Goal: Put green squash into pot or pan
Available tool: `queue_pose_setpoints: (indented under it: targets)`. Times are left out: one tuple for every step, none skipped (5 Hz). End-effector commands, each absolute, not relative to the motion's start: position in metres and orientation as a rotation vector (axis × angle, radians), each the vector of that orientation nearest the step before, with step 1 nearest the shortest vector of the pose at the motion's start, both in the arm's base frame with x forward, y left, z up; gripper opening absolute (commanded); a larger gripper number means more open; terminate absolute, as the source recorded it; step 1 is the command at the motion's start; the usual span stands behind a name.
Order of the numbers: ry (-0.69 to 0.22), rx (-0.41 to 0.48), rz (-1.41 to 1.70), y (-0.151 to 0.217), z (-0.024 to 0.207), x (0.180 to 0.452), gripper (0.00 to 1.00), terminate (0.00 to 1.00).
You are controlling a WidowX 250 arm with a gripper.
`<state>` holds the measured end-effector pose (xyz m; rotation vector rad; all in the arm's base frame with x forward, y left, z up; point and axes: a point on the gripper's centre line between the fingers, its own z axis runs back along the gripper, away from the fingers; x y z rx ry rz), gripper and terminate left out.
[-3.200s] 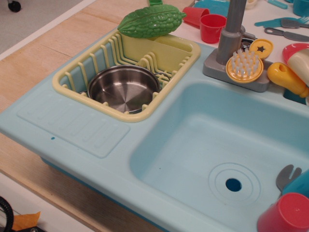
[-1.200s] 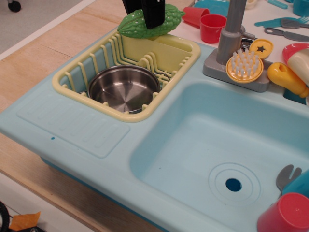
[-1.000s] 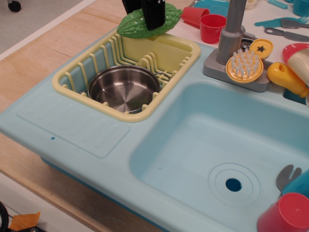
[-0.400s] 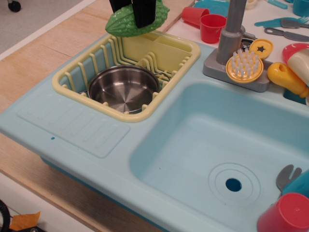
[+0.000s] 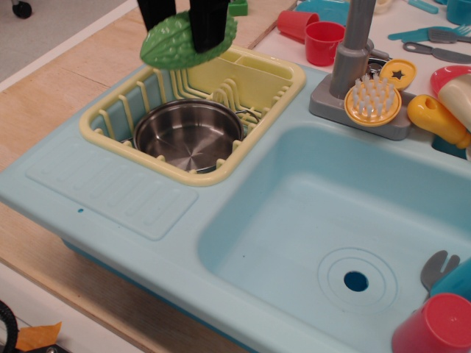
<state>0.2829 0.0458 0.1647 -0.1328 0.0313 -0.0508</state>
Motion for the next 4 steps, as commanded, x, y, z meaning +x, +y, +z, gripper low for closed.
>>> queue_pose_setpoints:
  targets:
    - [-0.035, -0.153, -0.012, 0.0503, 0.1722, 0.2734, 1.00, 0.00]
    - [-0.035, -0.153, -0.012, 0.0503, 0.1722, 0.2734, 1.00, 0.00]
    - [-0.035, -0.153, -0.012, 0.0503, 0.1722, 0.2734, 1.00, 0.00]
    - [-0.035, -0.153, -0.012, 0.0503, 0.1722, 0.2734, 1.00, 1.00]
